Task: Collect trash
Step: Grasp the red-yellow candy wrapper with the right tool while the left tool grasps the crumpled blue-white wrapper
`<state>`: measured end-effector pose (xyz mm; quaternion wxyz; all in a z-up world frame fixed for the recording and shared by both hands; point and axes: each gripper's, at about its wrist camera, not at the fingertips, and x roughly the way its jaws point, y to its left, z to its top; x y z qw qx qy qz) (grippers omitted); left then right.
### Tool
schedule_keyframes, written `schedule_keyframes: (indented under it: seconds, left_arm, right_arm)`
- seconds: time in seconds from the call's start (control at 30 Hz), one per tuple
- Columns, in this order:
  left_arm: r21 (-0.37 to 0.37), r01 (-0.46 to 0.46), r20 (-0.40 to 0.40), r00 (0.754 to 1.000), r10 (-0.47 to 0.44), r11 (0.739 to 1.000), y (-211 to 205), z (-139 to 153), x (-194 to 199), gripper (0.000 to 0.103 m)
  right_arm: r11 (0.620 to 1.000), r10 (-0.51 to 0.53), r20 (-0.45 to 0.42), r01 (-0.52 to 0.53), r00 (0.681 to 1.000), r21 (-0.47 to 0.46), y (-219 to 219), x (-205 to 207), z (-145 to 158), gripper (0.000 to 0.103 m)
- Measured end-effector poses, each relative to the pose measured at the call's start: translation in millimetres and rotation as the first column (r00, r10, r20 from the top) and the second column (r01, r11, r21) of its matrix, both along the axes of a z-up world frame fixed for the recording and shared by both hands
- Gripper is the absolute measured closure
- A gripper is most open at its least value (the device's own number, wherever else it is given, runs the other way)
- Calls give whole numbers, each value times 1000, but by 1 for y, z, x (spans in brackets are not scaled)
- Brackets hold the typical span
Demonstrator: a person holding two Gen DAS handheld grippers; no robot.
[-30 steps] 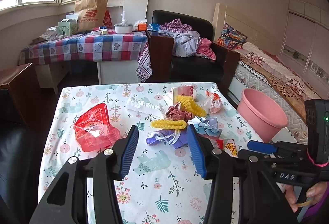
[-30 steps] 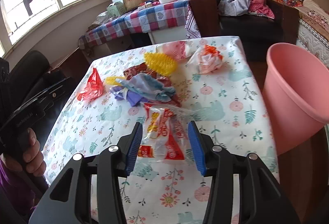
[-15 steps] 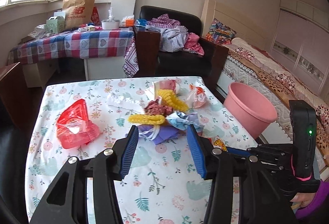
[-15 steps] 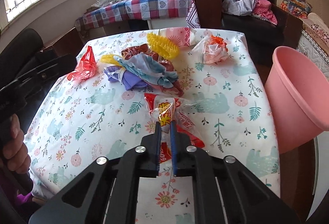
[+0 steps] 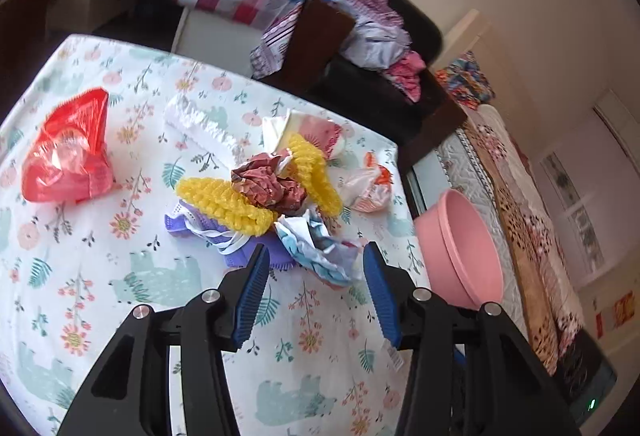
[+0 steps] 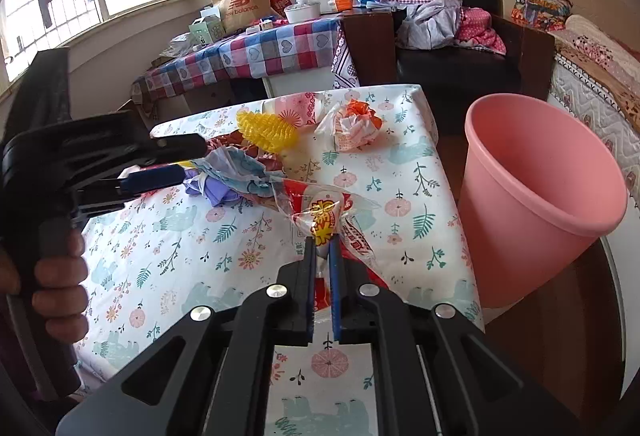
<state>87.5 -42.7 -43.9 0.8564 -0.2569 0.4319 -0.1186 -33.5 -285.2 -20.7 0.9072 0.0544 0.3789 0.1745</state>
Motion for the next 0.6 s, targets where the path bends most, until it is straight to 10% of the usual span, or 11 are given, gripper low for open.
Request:
schedule_keyframes:
  seconds: [0.17,0.33,0.6]
  left_arm:
    - [-30,-29,-45,999,28,999,-1,-18,8,62]
    - [5,-6,-18,1000,6,1000,-3,-22,4,99]
    - [48,50,62,997,-53,998,-5,-9,-17,103]
  right_arm:
    - [1000,5,-2,-5,1000,7,-4,-1,-3,97]
    - [1000,0,-17,1,1000,26,-8,0,-8,97]
    - [1000,-6,4,5,1000,31,-11,-3,-3,97]
